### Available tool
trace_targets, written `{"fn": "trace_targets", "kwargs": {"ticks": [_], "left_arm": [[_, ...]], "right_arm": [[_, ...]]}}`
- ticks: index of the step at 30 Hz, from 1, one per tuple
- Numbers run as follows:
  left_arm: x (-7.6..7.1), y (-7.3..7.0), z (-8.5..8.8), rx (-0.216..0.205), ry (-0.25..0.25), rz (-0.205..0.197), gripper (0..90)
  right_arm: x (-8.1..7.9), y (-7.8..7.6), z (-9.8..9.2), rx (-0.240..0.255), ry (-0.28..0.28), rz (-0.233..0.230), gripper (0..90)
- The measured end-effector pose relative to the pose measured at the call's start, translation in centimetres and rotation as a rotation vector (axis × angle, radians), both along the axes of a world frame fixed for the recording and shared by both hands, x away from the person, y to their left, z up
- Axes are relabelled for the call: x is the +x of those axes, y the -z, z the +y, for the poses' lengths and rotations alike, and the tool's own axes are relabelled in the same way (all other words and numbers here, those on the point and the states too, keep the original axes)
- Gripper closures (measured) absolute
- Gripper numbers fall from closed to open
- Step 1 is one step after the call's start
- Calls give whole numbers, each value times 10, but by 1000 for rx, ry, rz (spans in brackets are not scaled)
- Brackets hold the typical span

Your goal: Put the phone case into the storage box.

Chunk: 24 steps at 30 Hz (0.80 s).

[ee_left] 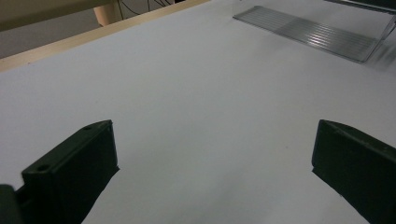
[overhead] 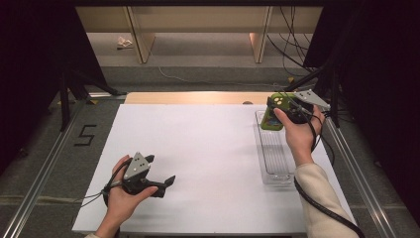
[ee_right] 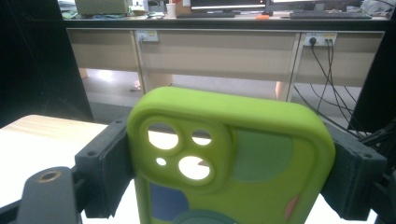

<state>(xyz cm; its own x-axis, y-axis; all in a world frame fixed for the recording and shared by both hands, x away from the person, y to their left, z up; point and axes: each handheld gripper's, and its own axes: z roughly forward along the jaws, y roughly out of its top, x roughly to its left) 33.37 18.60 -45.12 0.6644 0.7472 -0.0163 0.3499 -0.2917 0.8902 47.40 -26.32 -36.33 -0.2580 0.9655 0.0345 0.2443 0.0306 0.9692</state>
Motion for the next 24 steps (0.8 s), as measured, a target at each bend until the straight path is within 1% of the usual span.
{"fn": "trace_targets", "kwargs": {"ticks": [16, 24], "left_arm": [[0, 0, 0, -1, 0, 0, 0], [0, 0, 0, -1, 0, 0, 0]], "right_arm": [[8, 0, 1, 4, 9, 7, 170], [12, 1, 1, -8, 14, 12, 170]]}}
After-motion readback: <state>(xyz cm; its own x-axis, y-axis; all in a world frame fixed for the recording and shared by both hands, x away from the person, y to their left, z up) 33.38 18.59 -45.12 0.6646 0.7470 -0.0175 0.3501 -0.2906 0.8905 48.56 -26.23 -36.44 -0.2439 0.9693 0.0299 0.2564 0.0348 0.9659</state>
